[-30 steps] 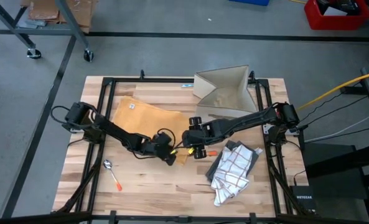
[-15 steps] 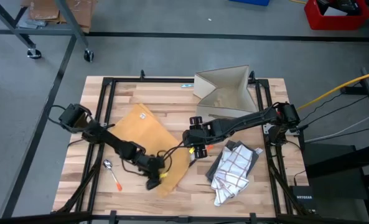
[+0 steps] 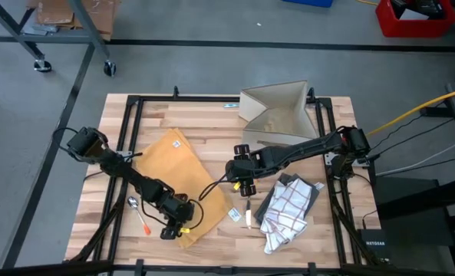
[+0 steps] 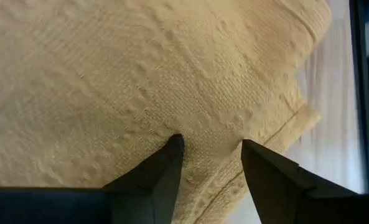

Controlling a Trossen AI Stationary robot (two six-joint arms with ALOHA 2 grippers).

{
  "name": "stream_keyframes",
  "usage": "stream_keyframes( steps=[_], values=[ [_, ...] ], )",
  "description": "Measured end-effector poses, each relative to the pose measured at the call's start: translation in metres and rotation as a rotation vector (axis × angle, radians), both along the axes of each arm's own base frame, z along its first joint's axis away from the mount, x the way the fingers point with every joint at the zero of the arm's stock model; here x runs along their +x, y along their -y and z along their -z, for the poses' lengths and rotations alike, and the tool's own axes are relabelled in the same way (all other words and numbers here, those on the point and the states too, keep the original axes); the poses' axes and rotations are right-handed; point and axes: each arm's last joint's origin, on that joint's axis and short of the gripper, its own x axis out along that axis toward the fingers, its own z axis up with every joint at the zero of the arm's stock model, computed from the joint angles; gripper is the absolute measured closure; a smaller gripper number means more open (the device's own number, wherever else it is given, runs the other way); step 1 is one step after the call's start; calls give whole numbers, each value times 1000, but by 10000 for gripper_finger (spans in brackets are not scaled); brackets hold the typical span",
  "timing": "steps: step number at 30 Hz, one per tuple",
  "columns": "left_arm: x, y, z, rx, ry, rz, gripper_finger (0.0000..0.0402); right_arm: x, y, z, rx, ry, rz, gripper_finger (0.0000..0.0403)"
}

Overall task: Fold towel
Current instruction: Fold the orange kitchen towel

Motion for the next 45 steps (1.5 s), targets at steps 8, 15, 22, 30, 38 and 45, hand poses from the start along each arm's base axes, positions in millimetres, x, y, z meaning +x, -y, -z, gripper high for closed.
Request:
stream_keyframes(
  steps=[8,15,22,30,38,45],
  values=[
    [-16,-3,-12,69,-47,-14,287,0,-1,0,43,-5,-12,194],
    [-27,-6,-35,34,-23,-161,323,6,-4,-2,113,51,-44,194],
    [-22,5,-45,-145,-15,-391,331,9,-7,-4,183,84,-81,194],
    [-17,14,-53,-243,57,-536,311,7,-20,-4,228,68,-160,194],
    [-10,20,-60,-332,137,-542,226,4,-49,-6,218,110,-290,194],
    [-15,34,-65,-310,260,-392,228,11,-66,-2,178,175,-408,194]
  ],
)
